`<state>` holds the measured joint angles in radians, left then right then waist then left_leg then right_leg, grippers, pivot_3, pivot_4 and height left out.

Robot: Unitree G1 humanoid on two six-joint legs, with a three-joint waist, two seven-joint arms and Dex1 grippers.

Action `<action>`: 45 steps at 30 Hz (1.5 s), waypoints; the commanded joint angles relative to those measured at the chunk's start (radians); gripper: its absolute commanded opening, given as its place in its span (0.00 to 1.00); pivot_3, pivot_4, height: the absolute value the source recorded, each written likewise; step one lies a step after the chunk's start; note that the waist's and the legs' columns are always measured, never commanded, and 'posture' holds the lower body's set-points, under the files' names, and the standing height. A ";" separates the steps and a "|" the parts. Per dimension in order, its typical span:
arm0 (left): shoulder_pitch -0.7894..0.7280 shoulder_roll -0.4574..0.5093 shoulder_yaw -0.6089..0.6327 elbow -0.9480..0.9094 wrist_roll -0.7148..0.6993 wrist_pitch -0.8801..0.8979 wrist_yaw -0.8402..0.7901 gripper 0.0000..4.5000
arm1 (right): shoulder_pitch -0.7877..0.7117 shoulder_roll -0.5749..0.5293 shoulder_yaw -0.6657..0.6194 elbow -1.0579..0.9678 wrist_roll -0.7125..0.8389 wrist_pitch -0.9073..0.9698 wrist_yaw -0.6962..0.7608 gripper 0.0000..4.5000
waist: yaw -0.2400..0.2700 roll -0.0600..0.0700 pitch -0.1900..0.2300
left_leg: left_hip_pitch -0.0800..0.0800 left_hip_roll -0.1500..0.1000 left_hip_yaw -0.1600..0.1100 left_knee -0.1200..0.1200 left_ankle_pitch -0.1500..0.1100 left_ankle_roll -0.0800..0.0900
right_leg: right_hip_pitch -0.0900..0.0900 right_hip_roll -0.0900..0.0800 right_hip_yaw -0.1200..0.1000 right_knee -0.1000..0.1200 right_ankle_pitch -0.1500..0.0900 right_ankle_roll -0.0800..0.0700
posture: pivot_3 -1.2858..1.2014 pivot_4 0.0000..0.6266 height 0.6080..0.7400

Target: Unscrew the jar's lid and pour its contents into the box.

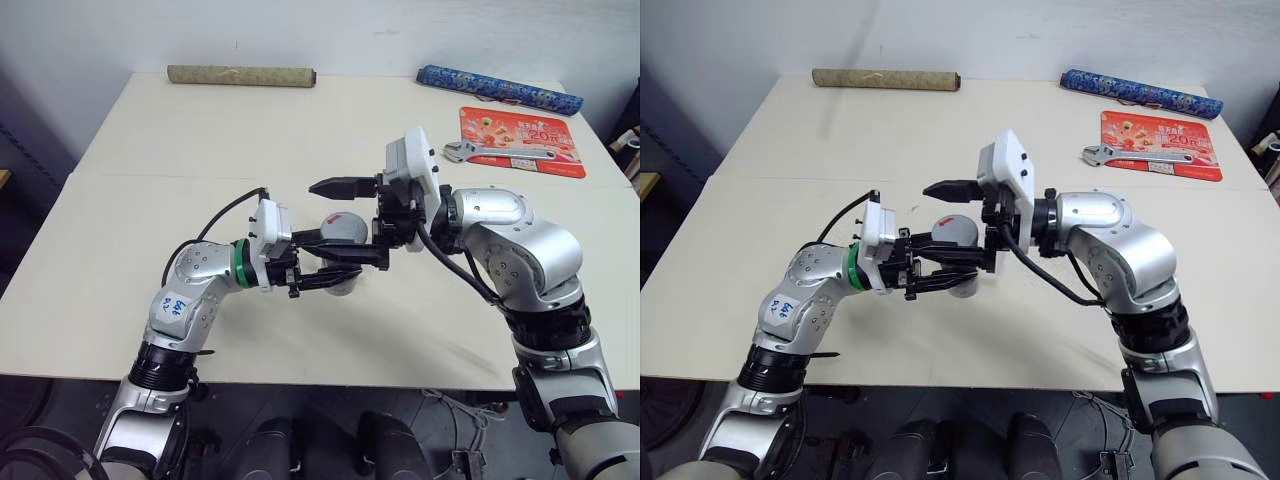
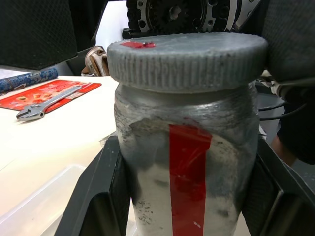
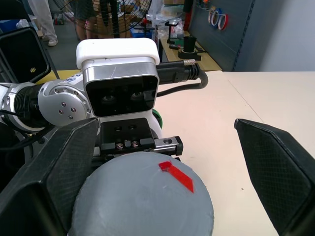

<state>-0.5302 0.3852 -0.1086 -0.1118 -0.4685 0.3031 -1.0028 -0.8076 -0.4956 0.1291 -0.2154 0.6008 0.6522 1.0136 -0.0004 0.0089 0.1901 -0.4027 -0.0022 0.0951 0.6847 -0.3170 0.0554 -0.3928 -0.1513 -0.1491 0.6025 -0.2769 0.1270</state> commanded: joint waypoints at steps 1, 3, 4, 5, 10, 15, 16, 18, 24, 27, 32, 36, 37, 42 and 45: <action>0.009 -0.006 0.004 -0.035 -0.010 -0.025 -0.007 0.52 | -0.013 -0.021 -0.029 0.017 -0.006 -0.028 0.021 0.99 | 0.000 0.000 0.000 | 0.000 0.000 0.000 0.000 0.000 0.000 | 0.000 0.000 0.000 0.000 0.000 0.000 | 0.52 0.24 1.00; 0.012 -0.005 0.006 -0.036 -0.009 -0.027 -0.006 0.52 | -0.007 -0.031 -0.037 0.026 0.000 -0.031 0.040 0.99 | -0.001 0.000 0.000 | 0.000 0.000 0.000 0.000 0.000 0.000 | 0.000 0.000 0.000 0.000 0.000 0.000 | 0.52 0.24 1.00; 0.013 -0.004 0.007 -0.037 -0.009 -0.028 -0.006 0.52 | -0.004 -0.035 -0.040 0.029 0.004 -0.033 0.049 0.99 | 0.000 0.000 0.000 | 0.000 0.000 0.000 0.000 0.000 0.000 | 0.000 0.000 0.000 0.000 0.000 0.000 | 0.52 0.24 1.00; 0.015 -0.003 0.008 -0.037 -0.009 -0.029 -0.005 0.52 | 0.000 -0.039 -0.044 0.030 0.008 -0.033 0.055 0.99 | 0.000 0.000 0.000 | 0.000 0.000 0.000 0.000 0.000 0.000 | 0.000 0.000 0.000 0.000 0.000 0.000 | 0.52 0.24 1.00; 0.021 0.000 0.010 -0.039 -0.010 -0.031 -0.006 0.52 | 0.018 -0.052 -0.063 0.015 0.045 -0.021 0.097 0.99 | 0.000 0.000 0.000 | 0.000 0.000 0.000 0.000 0.000 0.000 | 0.000 0.000 0.000 0.000 0.000 0.000 | 0.52 0.24 1.00; 0.027 0.003 0.011 -0.041 -0.011 -0.033 -0.010 0.52 | 0.027 -0.056 -0.071 -0.008 0.077 -0.013 0.116 0.99 | 0.000 0.000 0.000 | 0.000 0.000 0.000 0.000 0.000 0.000 | 0.000 0.000 0.000 0.000 0.000 0.000 | 0.52 0.24 1.00; 0.028 0.004 0.011 -0.041 -0.011 -0.033 -0.012 0.52 | 0.028 -0.058 -0.070 -0.016 0.080 -0.009 0.117 0.99 | 0.000 0.000 0.000 | 0.000 0.000 0.000 0.000 0.000 0.000 | 0.000 0.000 0.000 0.000 0.000 0.000 | 0.52 0.24 1.00; 0.029 0.005 0.010 -0.040 -0.011 -0.033 -0.014 0.52 | 0.029 -0.063 -0.066 -0.025 0.081 -0.006 0.120 0.99 | 0.000 0.000 0.000 | 0.000 0.000 0.000 0.000 0.000 0.000 | 0.000 0.000 0.000 0.000 0.000 0.000 | 0.52 0.24 1.00; 0.027 0.003 0.009 -0.032 -0.012 -0.034 -0.018 0.52 | 0.040 -0.065 -0.044 -0.045 0.058 -0.001 0.106 0.99 | 0.000 0.000 0.000 | 0.000 0.000 0.000 0.000 0.000 0.000 | 0.000 0.000 0.000 0.000 0.000 0.000 | 0.52 0.24 1.00; 0.027 0.000 0.009 -0.032 -0.011 -0.034 -0.019 0.52 | 0.051 -0.062 -0.031 -0.043 0.037 -0.018 0.105 0.96 | 0.000 0.000 0.000 | 0.000 0.000 0.000 0.000 0.000 0.000 | 0.000 0.000 0.000 0.000 0.000 0.000 | 0.52 0.24 1.00; 0.025 -0.003 0.008 -0.027 -0.010 -0.036 -0.020 0.52 | 0.056 -0.055 -0.016 -0.019 0.005 -0.046 0.114 0.62 | 0.000 0.000 0.000 | 0.000 0.000 0.000 0.000 0.000 0.000 | 0.000 0.000 0.000 0.000 0.000 0.000 | 0.52 0.24 1.00; 0.029 -0.003 0.010 -0.032 -0.012 -0.037 -0.020 0.52 | 0.060 -0.019 -0.044 -0.006 0.035 -0.049 0.103 0.56 | 0.000 0.000 0.000 | 0.000 0.000 0.000 0.000 0.000 0.000 | 0.000 0.000 0.000 0.000 0.000 0.000 | 0.52 0.24 1.00; 0.031 -0.003 0.010 -0.033 -0.012 -0.036 -0.021 0.52 | 0.059 -0.006 -0.061 -0.005 0.066 -0.030 0.098 0.56 | 0.000 0.000 0.000 | 0.000 0.000 0.000 0.000 0.000 0.000 | 0.000 0.000 0.000 0.000 0.000 0.000 | 0.52 0.24 1.00; 0.035 0.006 0.019 -0.023 -0.013 -0.043 -0.027 0.52 | 0.050 0.024 -0.197 -0.002 0.320 0.191 0.011 0.56 | 0.001 0.000 0.000 | 0.000 0.000 0.000 0.000 0.000 0.000 | 0.000 0.000 0.000 0.000 0.000 0.000 | 0.52 0.24 1.00; 0.037 0.024 0.036 -0.011 -0.016 -0.053 -0.039 0.52 | 0.054 -0.002 -0.311 0.013 0.514 0.345 -0.086 0.56 | 0.002 0.000 0.000 | 0.000 0.000 -0.001 0.000 0.000 0.000 | 0.000 0.000 0.000 0.001 0.000 -0.001 | 0.52 0.24 1.00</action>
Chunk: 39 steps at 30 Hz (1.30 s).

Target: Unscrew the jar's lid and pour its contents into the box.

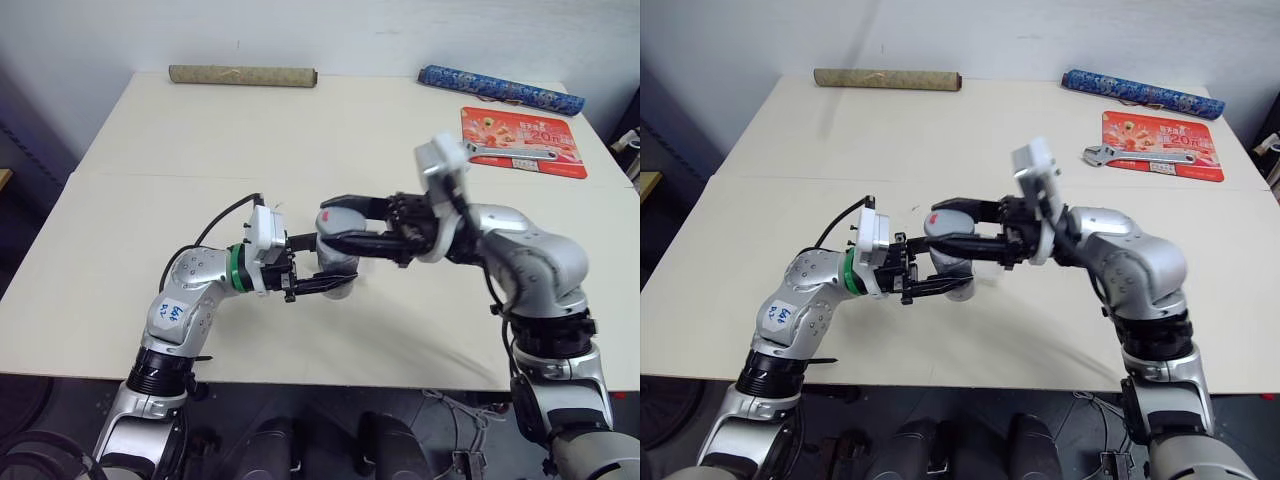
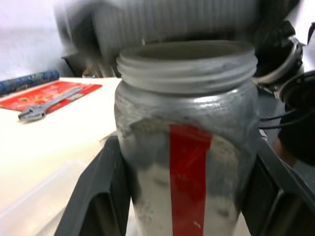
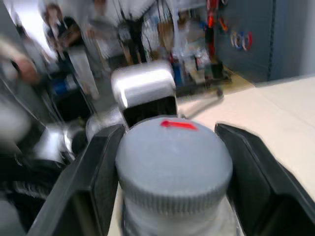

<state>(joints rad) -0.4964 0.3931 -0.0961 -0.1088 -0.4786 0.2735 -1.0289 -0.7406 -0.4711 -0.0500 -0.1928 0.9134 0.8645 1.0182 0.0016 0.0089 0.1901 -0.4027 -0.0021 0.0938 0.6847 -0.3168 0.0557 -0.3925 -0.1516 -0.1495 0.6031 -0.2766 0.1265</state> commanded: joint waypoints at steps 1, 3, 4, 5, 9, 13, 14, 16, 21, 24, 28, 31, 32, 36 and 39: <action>0.004 0.022 0.029 -0.012 -0.007 -0.026 -0.016 0.52 | -0.008 -0.027 -0.165 -0.005 0.233 0.146 -0.129 0.56 | 0.000 0.000 0.000 | 0.000 0.000 0.000 0.000 0.000 0.000 | 0.000 0.000 0.000 0.000 0.000 0.000 | 0.52 0.24 1.00; 0.006 0.039 0.050 -0.010 -0.020 -0.024 -0.022 0.52 | 0.030 -0.041 -0.216 0.005 0.183 0.088 -0.172 0.56 | -0.001 0.000 0.000 | 0.000 0.000 0.000 0.000 0.000 0.000 | 0.000 0.000 0.000 0.000 0.000 0.000 | 0.52 0.24 1.00; 0.007 0.051 0.068 -0.007 -0.026 -0.024 -0.025 0.52 | 0.083 -0.074 -0.210 0.023 0.051 -0.045 -0.153 0.56 | -0.001 0.000 0.000 | 0.000 0.000 0.000 0.000 0.000 0.000 | 0.000 0.000 0.000 0.000 0.000 0.000 | 0.52 0.24 1.00; 0.009 0.064 0.086 -0.005 -0.035 -0.022 -0.030 0.52 | 0.140 -0.113 -0.195 0.052 -0.082 -0.185 -0.121 0.56 | 0.001 0.000 0.000 | 0.000 0.000 0.000 0.000 0.000 0.000 | 0.000 0.000 0.000 0.000 0.000 0.000 | 0.52 0.24 1.00; 0.009 0.118 0.152 0.026 -0.048 -0.020 -0.041 0.52 | 0.315 -0.205 -0.206 0.342 -0.399 -0.715 -0.001 0.56 | 0.014 -0.002 -0.001 | 0.000 -0.002 0.003 0.000 -0.001 0.001 | 0.000 0.000 0.002 -0.002 0.000 0.000 | 0.52 0.24 1.00; -0.013 0.141 0.189 0.077 -0.045 -0.017 -0.034 0.52 | 0.338 -0.215 -0.249 0.669 -0.495 -0.975 -0.008 0.56 | 0.005 -0.001 0.000 | 0.002 -0.001 0.008 -0.001 0.000 0.002 | -0.001 0.000 0.005 -0.001 0.001 0.002 | 0.52 0.24 1.00; -0.028 0.143 0.197 0.100 -0.046 -0.013 -0.032 0.52 | 0.339 -0.222 -0.248 0.756 -0.520 -1.020 -0.008 0.56 | 0.000 -0.001 0.000 | 0.002 -0.001 0.008 -0.001 0.000 0.002 | 0.000 0.000 0.006 -0.001 0.001 0.002 | 0.52 0.24 1.00; -0.055 0.149 0.203 0.139 -0.042 -0.006 -0.031 0.52 | 0.329 -0.226 -0.258 0.883 -0.544 -1.068 -0.027 0.56 | -0.004 -0.001 0.000 | 0.003 0.000 0.008 -0.001 0.001 0.001 | 0.000 0.001 0.006 -0.001 0.001 0.002 | 0.52 0.24 1.00; -0.127 0.157 0.192 0.193 -0.033 0.026 -0.024 0.52 | 0.310 -0.225 -0.303 0.990 -0.508 -1.052 -0.014 0.77 | -0.006 -0.001 0.000 | 0.006 0.001 0.010 -0.001 0.002 0.000 | 0.000 0.001 0.009 0.000 0.001 0.002 | 0.52 0.24 1.00; -0.193 0.166 0.182 0.232 -0.017 0.083 0.004 0.52 | 0.340 -0.236 -0.332 0.914 -0.473 -1.017 0.005 1.00 | -0.006 0.000 0.000 | 0.007 0.002 0.012 -0.002 0.002 0.000 | 0.001 0.002 0.011 0.000 0.001 0.002 | 0.52 0.24 1.00; -0.321 0.186 0.107 0.350 0.137 -0.002 0.042 0.52 | 0.487 -0.271 -0.350 0.528 -0.389 -0.896 0.044 1.00 | 0.002 0.001 0.000 | 0.008 0.002 0.012 -0.002 0.002 0.000 | 0.000 0.002 0.012 0.002 0.001 0.002 | 0.52 0.24 1.00; -0.396 0.182 0.050 0.450 0.250 -0.117 0.060 0.52 | 0.591 -0.285 -0.339 0.221 -0.318 -0.782 0.032 1.00 | 0.007 0.001 0.000 | 0.008 0.001 0.012 -0.002 0.002 0.000 | 0.000 0.001 0.013 0.001 0.001 0.002 | 0.52 0.24 1.00; -0.417 0.173 0.043 0.483 0.266 -0.150 0.056 0.52 | 0.621 -0.290 -0.330 0.144 -0.309 -0.759 0.030 1.00 | 0.008 0.001 0.000 | 0.009 0.001 0.012 -0.002 0.001 0.000 | 0.000 0.001 0.013 0.001 0.001 0.002 | 0.52 0.24 1.00; -0.493 0.141 -0.003 0.612 0.364 -0.305 0.083 0.52 | 0.701 -0.293 -0.318 -0.028 -0.304 -0.716 0.020 1.00 | 0.016 -0.001 0.001 | 0.010 0.002 0.013 -0.002 0.001 -0.001 | 0.000 0.002 0.014 0.002 0.001 0.002 | 0.52 0.24 1.00; -0.576 0.111 -0.062 0.726 0.496 -0.465 0.182 0.52 | 0.735 -0.287 -0.320 -0.067 -0.304 -0.699 0.013 1.00 | 0.024 -0.002 0.002 | 0.009 0.001 0.015 -0.002 0.000 0.000 | 0.000 0.002 0.015 0.001 0.001 0.002 | 0.52 0.24 1.00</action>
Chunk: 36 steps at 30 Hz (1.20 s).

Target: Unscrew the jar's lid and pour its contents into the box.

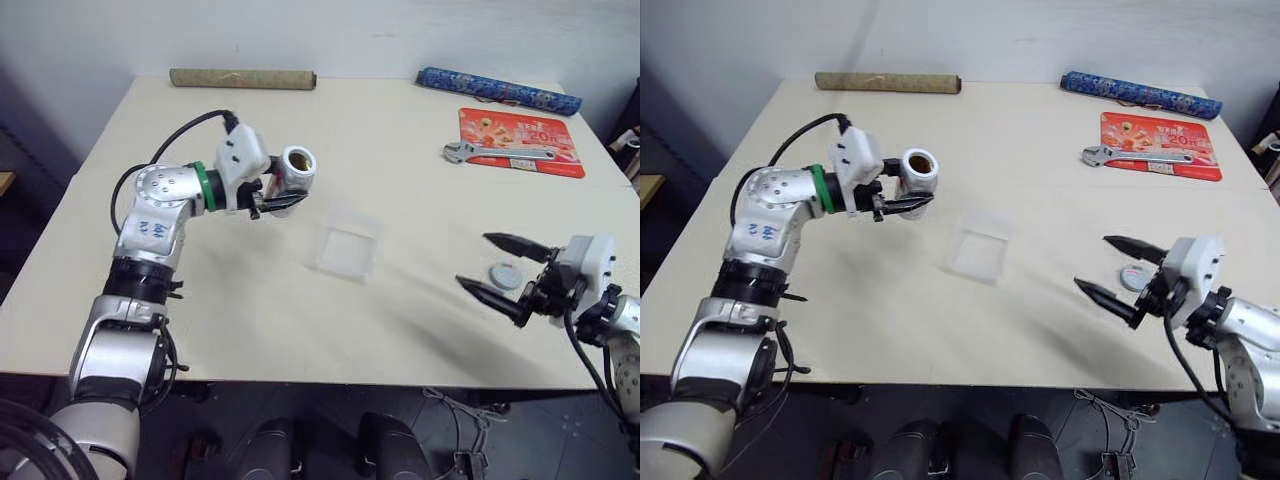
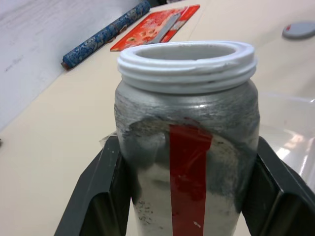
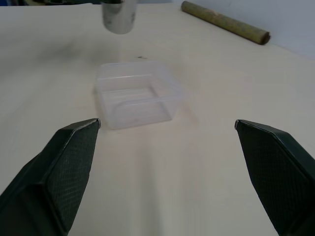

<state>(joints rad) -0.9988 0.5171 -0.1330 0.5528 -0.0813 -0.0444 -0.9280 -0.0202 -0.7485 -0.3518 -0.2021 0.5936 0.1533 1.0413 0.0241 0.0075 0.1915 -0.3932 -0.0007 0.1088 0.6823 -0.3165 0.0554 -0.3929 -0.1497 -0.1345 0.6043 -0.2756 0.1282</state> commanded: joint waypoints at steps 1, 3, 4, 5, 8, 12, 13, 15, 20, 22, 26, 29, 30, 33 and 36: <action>-0.100 -0.020 -0.049 0.098 0.152 -0.221 0.123 0.52 | 0.025 -0.009 -0.018 -0.066 0.008 0.010 -0.012 1.00 | 0.003 -0.001 0.000 | 0.000 0.000 0.001 0.000 0.000 0.001 | 0.000 0.000 0.000 -0.001 0.000 0.000 | 0.52 0.24 1.00; -0.139 -0.017 -0.109 0.151 0.277 -0.393 0.222 0.52 | 0.040 -0.002 -0.021 -0.078 0.001 0.010 -0.022 1.00 | 0.006 -0.001 0.000 | 0.000 -0.001 0.001 0.000 -0.001 0.002 | 0.000 -0.001 0.000 -0.001 0.000 0.001 | 0.52 0.24 1.00; -0.156 -0.016 -0.135 0.177 0.331 -0.460 0.268 0.52 | 0.046 0.001 -0.022 -0.081 -0.002 0.008 -0.026 1.00 | 0.006 -0.001 0.001 | 0.000 -0.001 0.001 0.000 -0.001 0.003 | 0.000 -0.001 0.000 -0.001 0.000 0.001 | 0.52 0.24 1.00; -0.171 -0.006 -0.170 0.192 0.416 -0.536 0.354 0.52 | 0.052 0.005 -0.022 -0.083 -0.003 0.006 -0.032 1.00 | 0.005 -0.001 0.001 | 0.000 -0.001 0.001 0.000 -0.002 0.003 | 0.000 -0.001 0.001 -0.002 0.001 0.001 | 0.52 0.24 1.00; -0.211 -0.001 -0.243 0.246 0.578 -0.674 0.520 0.52 | 0.067 0.016 -0.024 -0.085 -0.004 0.005 -0.048 1.00 | 0.005 -0.001 0.001 | -0.001 -0.001 0.002 0.000 -0.004 0.005 | 0.000 -0.002 0.001 -0.002 0.001 0.001 | 0.52 0.24 1.00; -0.279 0.010 -0.371 0.273 0.859 -0.762 0.831 0.52 | 0.068 0.023 -0.015 -0.095 -0.007 0.011 -0.070 1.00 | 0.003 -0.002 0.001 | -0.002 -0.001 0.003 0.000 -0.004 0.005 | -0.001 -0.001 0.001 -0.003 0.001 0.002 | 0.52 0.24 1.00; -0.295 0.016 -0.405 0.270 0.937 -0.765 0.928 0.52 | 0.067 0.025 -0.010 -0.100 -0.008 0.014 -0.077 1.00 | 0.004 -0.003 0.002 | -0.002 -0.001 0.003 0.000 -0.004 0.006 | -0.001 -0.001 0.001 -0.004 0.001 0.002 | 0.52 0.24 1.00; -0.331 0.031 -0.490 0.246 1.114 -0.739 1.151 0.52 | 0.064 0.032 0.001 -0.112 -0.008 0.022 -0.092 1.00 | 0.004 -0.004 0.002 | -0.002 -0.001 0.003 0.000 -0.005 0.006 | -0.001 -0.001 0.001 -0.004 0.001 0.002 | 0.52 0.24 1.00; -0.403 0.044 -0.708 0.238 1.474 -0.587 1.598 0.52 | 0.052 0.046 0.025 -0.135 -0.009 0.041 -0.125 1.00 | 0.004 -0.006 0.003 | -0.004 -0.001 0.003 0.000 -0.005 0.007 | -0.003 -0.002 0.002 -0.004 0.001 0.002 | 0.52 0.24 1.00; -0.417 0.038 -0.763 0.260 1.558 -0.505 1.713 0.52 | 0.046 0.053 0.031 -0.140 -0.010 0.046 -0.137 1.00 | 0.004 -0.006 0.003 | -0.005 -0.001 0.003 0.000 -0.005 0.008 | -0.004 -0.002 0.002 -0.004 0.001 0.002 | 0.52 0.24 1.00; -0.434 0.020 -0.827 0.309 1.642 -0.393 1.832 0.52 | 0.035 0.066 0.048 -0.154 -0.012 0.056 -0.162 1.00 | 0.004 -0.007 0.004 | -0.008 -0.001 0.002 0.000 -0.005 0.008 | -0.007 -0.002 0.001 -0.003 0.001 0.003 | 0.52 0.24 1.00; -0.435 0.010 -0.849 0.325 1.682 -0.293 1.923 0.52 | 0.030 0.071 0.059 -0.161 -0.014 0.062 -0.178 1.00 | 0.006 -0.008 0.004 | -0.010 -0.001 0.002 0.001 -0.004 0.009 | -0.007 -0.002 0.000 -0.003 0.001 0.003 | 0.52 0.24 1.00; -0.435 0.010 -0.850 0.323 1.684 -0.273 1.939 0.52 | 0.029 0.071 0.061 -0.162 -0.013 0.064 -0.180 1.00 | 0.006 -0.008 0.005 | -0.010 -0.001 0.002 0.001 -0.004 0.009 | -0.007 -0.002 0.000 -0.003 0.002 0.003 | 0.52 0.24 1.00; -0.434 0.007 -0.856 0.316 1.682 -0.258 1.950 0.52 | 0.026 0.072 0.065 -0.162 -0.012 0.069 -0.184 1.00 | 0.005 -0.008 0.005 | -0.010 -0.002 0.002 0.001 -0.004 0.009 | -0.007 -0.003 0.000 -0.003 0.002 0.003 | 0.52 0.24 1.00; -0.427 0.011 -0.856 0.309 1.659 -0.292 1.939 0.52 | 0.022 0.075 0.073 -0.165 -0.011 0.073 -0.188 1.00 | 0.005 -0.008 0.005 | -0.010 -0.002 0.002 0.001 -0.004 0.009 | -0.007 -0.003 0.000 -0.003 0.002 0.003 | 0.52 0.24 1.00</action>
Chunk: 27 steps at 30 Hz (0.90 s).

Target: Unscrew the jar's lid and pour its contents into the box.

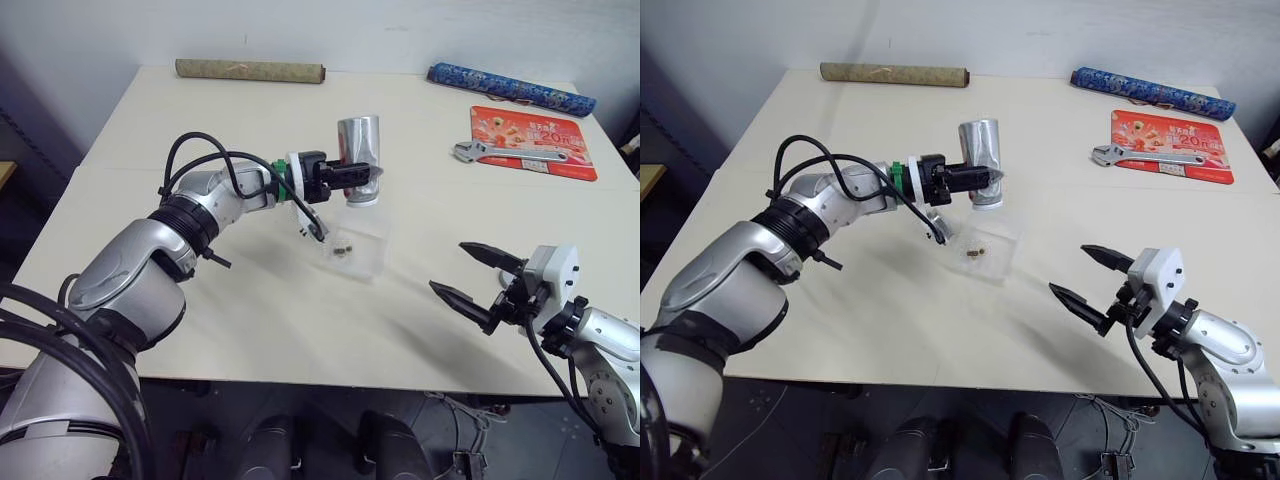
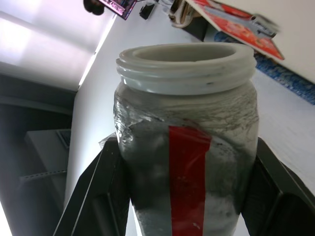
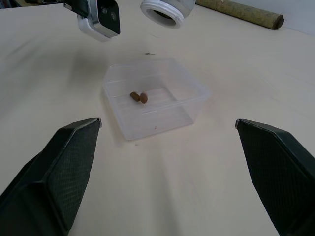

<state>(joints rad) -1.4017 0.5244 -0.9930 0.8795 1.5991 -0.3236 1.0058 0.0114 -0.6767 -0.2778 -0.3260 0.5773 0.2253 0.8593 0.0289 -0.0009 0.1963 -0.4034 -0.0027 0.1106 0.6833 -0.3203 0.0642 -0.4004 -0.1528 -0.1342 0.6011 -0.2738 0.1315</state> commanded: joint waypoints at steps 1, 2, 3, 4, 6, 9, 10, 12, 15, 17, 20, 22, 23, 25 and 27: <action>-0.020 0.010 0.009 -0.028 -0.033 -0.032 0.010 0.52 | -0.011 0.003 0.001 -0.042 0.005 0.002 -0.006 1.00 | -0.001 0.000 0.000 | 0.000 0.000 0.000 0.000 0.000 0.000 | 0.000 0.000 0.000 0.000 0.000 0.000 | 0.52 0.24 1.00; -0.014 0.016 0.028 -0.033 -0.073 -0.079 -0.006 0.52 | -0.012 0.004 0.001 -0.042 0.006 0.003 -0.008 1.00 | -0.001 0.000 0.000 | 0.000 0.000 0.000 0.000 0.000 0.000 | 0.000 0.000 0.000 0.000 0.000 0.000 | 0.52 0.24 1.00; -0.009 0.023 0.045 -0.038 -0.109 -0.123 -0.026 0.52 | -0.012 0.005 0.001 -0.043 0.006 0.004 -0.009 1.00 | -0.001 0.000 0.000 | 0.000 0.000 0.000 0.000 0.000 0.000 | 0.000 0.000 0.000 0.000 0.000 0.000 | 0.52 0.24 1.00; -0.005 0.031 0.063 -0.040 -0.157 -0.186 -0.042 0.52 | -0.011 0.005 0.001 -0.043 0.006 0.005 -0.008 1.00 | -0.002 0.000 0.000 | 0.000 0.000 0.000 0.000 0.000 0.000 | 0.000 0.000 0.000 0.000 0.000 0.000 | 0.52 0.24 1.00; 0.007 0.040 0.120 -0.009 -0.317 -0.387 -0.127 0.52 | -0.006 0.007 0.000 -0.044 0.008 0.010 -0.011 1.00 | -0.002 0.000 0.000 | 0.000 0.000 0.000 0.001 0.000 0.000 | 0.000 -0.001 0.000 0.001 0.000 0.000 | 0.52 0.24 1.00; 0.092 0.019 0.319 0.116 -0.838 -0.670 -0.552 0.52 | -0.006 0.017 -0.003 -0.040 0.011 0.004 -0.009 1.00 | -0.004 0.000 0.000 | 0.001 0.000 0.000 0.001 0.000 -0.001 | 0.000 -0.003 -0.001 0.001 0.000 0.000 | 0.52 0.24 1.00; 0.140 0.005 0.398 0.112 -1.054 -0.663 -0.753 0.52 | -0.010 0.024 -0.004 -0.035 0.010 -0.014 0.000 1.00 | -0.006 0.000 0.000 | 0.002 0.000 0.000 0.002 0.000 -0.001 | 0.000 -0.004 -0.001 0.003 0.000 0.000 | 0.52 0.24 1.00; 0.270 -0.020 0.573 -0.022 -1.498 -0.442 -1.165 0.52 | -0.020 0.036 -0.005 0.007 0.015 -0.114 0.100 1.00 | -0.010 0.001 0.000 | 0.002 0.000 0.000 0.003 0.001 -0.001 | 0.000 -0.005 -0.002 0.005 0.000 0.000 | 0.52 0.24 1.00; 0.405 -0.002 0.762 -0.185 -1.783 -0.132 -1.417 0.52 | -0.023 0.066 -0.018 0.055 0.027 -0.232 0.193 1.00 | -0.022 0.000 0.000 | 0.000 0.000 -0.001 0.009 0.001 -0.001 | 0.000 -0.003 -0.002 0.008 0.000 0.000 | 0.52 0.24 1.00; 0.524 0.036 0.888 -0.308 -1.909 0.089 -1.437 0.52 | -0.024 0.080 -0.023 0.081 0.029 -0.284 0.232 1.00 | -0.033 0.000 0.000 | 0.001 0.000 -0.002 0.011 0.001 -0.001 | 0.002 -0.001 -0.002 0.009 0.000 0.000 | 0.52 0.24 1.00; 0.688 0.078 1.018 -0.480 -2.020 0.297 -1.457 0.52 | -0.026 0.087 -0.019 0.097 0.030 -0.322 0.263 1.00 | -0.035 0.000 0.000 | 0.005 0.001 -0.001 0.011 0.001 -0.001 | 0.005 0.000 0.000 0.011 0.000 0.000 | 0.52 0.24 1.00; 0.818 0.098 1.107 -0.583 -2.070 0.370 -1.455 0.52 | -0.030 0.097 -0.015 0.102 0.042 -0.346 0.285 1.00 | -0.033 0.000 0.000 | 0.010 0.001 -0.001 0.011 0.000 -0.001 | 0.008 0.000 0.001 0.011 0.000 0.000 | 0.52 0.24 1.00; 0.900 0.105 1.161 -0.631 -2.082 0.371 -1.448 0.52 | -0.029 0.105 -0.011 0.100 0.049 -0.349 0.287 1.00 | -0.033 0.000 0.000 | 0.011 0.001 -0.001 0.010 0.000 -0.002 | 0.010 0.000 0.002 0.011 0.000 0.000 | 0.52 0.24 1.00; 1.024 0.088 1.269 -0.705 -2.134 0.382 -1.431 0.52 | -0.024 0.117 -0.001 0.094 0.055 -0.355 0.295 1.00 | -0.033 0.000 0.000 | 0.014 0.001 -0.001 0.009 -0.002 -0.003 | 0.010 -0.001 0.003 0.011 0.000 0.000 | 0.52 0.24 1.00; 1.118 0.069 1.350 -0.725 -2.145 0.346 -1.428 0.52 | -0.022 0.125 0.013 0.093 0.047 -0.361 0.299 1.00 | -0.029 0.000 0.000 | 0.014 0.001 -0.001 0.009 -0.002 -0.003 | 0.010 -0.001 0.005 0.012 0.000 -0.001 | 0.52 0.24 1.00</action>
<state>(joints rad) -0.2924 0.5886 0.2794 0.2218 -0.5150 0.0578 -0.4303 -0.0121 -0.5569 -0.2665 -0.2086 0.6075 -0.1123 1.1496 -0.0004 -0.0009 0.1960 -0.3899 -0.0016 0.1086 0.6926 -0.3224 0.0609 -0.3901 -0.1548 -0.1284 0.6124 -0.2741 0.1308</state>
